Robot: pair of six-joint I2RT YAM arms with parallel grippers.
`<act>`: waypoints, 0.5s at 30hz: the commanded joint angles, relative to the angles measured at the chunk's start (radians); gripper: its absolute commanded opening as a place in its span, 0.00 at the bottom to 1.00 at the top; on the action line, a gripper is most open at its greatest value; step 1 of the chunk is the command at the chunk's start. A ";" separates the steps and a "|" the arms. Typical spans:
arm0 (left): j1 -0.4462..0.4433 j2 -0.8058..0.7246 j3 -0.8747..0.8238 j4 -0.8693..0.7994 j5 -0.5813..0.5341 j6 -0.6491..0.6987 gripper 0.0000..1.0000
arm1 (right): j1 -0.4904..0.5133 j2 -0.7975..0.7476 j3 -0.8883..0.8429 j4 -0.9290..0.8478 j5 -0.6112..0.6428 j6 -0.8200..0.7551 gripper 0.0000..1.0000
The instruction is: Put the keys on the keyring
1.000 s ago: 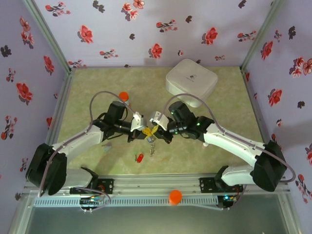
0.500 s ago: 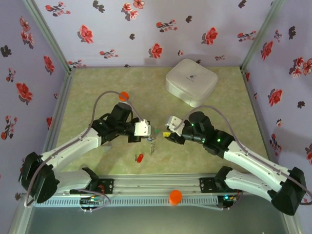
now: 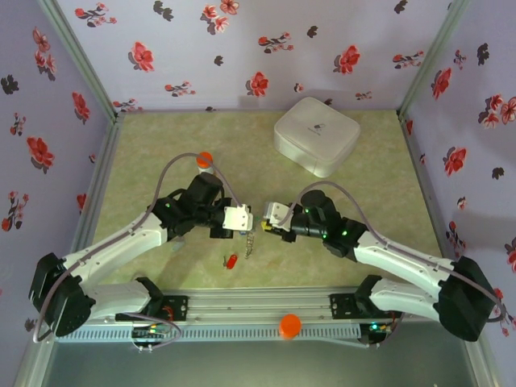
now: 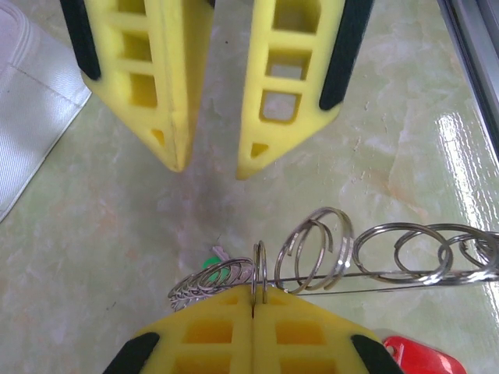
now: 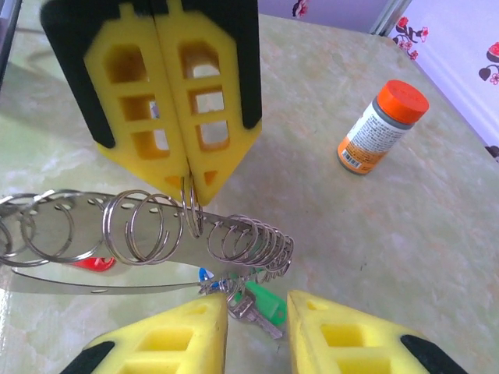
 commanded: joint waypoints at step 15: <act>-0.018 -0.085 -0.166 0.197 0.105 -0.255 0.00 | 0.055 0.094 -0.031 0.163 -0.129 0.042 0.29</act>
